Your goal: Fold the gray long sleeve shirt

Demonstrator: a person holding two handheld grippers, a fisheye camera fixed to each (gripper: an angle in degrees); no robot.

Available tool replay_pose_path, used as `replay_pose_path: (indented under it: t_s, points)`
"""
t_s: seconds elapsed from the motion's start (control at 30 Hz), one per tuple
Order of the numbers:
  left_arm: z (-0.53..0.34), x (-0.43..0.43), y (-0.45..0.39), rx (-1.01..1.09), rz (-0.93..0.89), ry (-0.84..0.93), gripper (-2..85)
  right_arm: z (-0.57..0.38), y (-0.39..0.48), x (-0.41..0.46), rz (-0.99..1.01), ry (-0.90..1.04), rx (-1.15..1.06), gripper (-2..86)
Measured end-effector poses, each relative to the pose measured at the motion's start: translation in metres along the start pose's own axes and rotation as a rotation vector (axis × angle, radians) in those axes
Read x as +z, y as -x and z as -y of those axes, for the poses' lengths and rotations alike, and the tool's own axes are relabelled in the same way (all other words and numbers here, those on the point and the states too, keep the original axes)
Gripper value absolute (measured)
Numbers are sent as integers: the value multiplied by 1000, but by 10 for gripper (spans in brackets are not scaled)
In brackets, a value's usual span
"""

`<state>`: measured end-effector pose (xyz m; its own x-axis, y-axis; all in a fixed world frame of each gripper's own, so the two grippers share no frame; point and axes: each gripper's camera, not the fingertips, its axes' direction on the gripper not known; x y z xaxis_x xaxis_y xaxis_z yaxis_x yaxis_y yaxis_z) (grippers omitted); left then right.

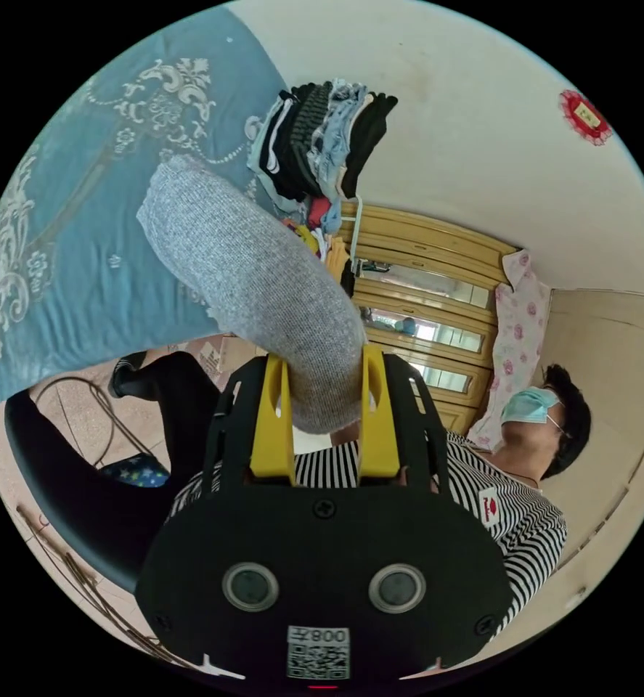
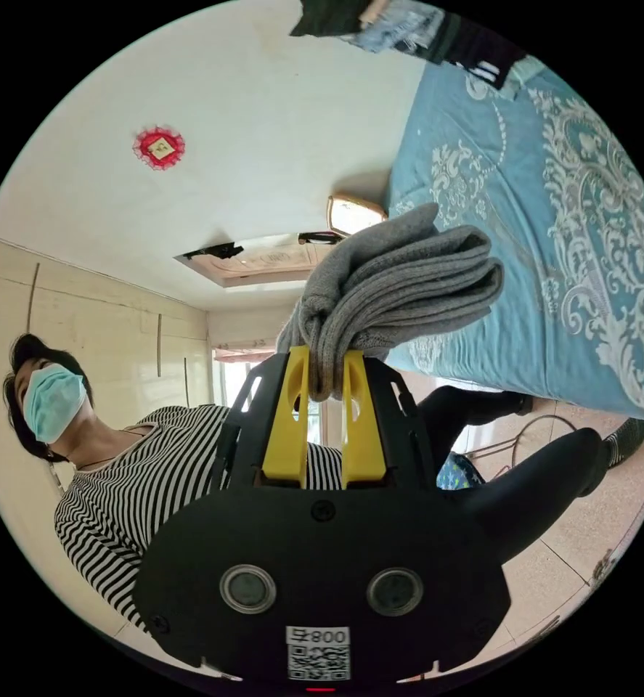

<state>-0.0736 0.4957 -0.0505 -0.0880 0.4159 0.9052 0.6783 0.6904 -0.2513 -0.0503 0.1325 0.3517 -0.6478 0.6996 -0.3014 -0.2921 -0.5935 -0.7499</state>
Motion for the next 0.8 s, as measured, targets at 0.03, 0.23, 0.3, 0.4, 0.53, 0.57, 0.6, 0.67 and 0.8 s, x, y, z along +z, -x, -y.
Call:
replay_pose_path:
  t_s: [0.03, 0.23, 0.3, 0.4, 0.53, 0.57, 0.6, 0.67, 0.8]
  points:
    - [16, 23, -24, 1, -8, 17, 146, -4, 20, -23, -6, -17, -10, 73]
    - [92, 142, -126, 13, -42, 92, 146, -30, 99, -138, -40, -94, -29, 73]
    - [115, 175, -152, 18, -53, 115, 146, -36, 120, -168, -53, -116, -33, 73]
    - [156, 222, -190, 19, -74, 150, 146, -41, 152, -209, -84, -150, -40, 73]
    - [221, 277, -240, 44, -79, 195, 146, -38, 186, -255, -111, -191, -36, 73]
    - [230, 284, -247, 49, -82, 200, 146, -35, 195, -267, -113, -205, -37, 73]
    - [250, 300, -261, 61, -87, 213, 146, -33, 200, -274, -116, -212, -38, 73]
    - [282, 323, -283, 79, -99, 230, 146, -24, 222, -299, -135, -240, -47, 73]
    - [364, 382, -339, 135, -133, 269, 147, -3, 261, -341, -179, -286, -60, 74]
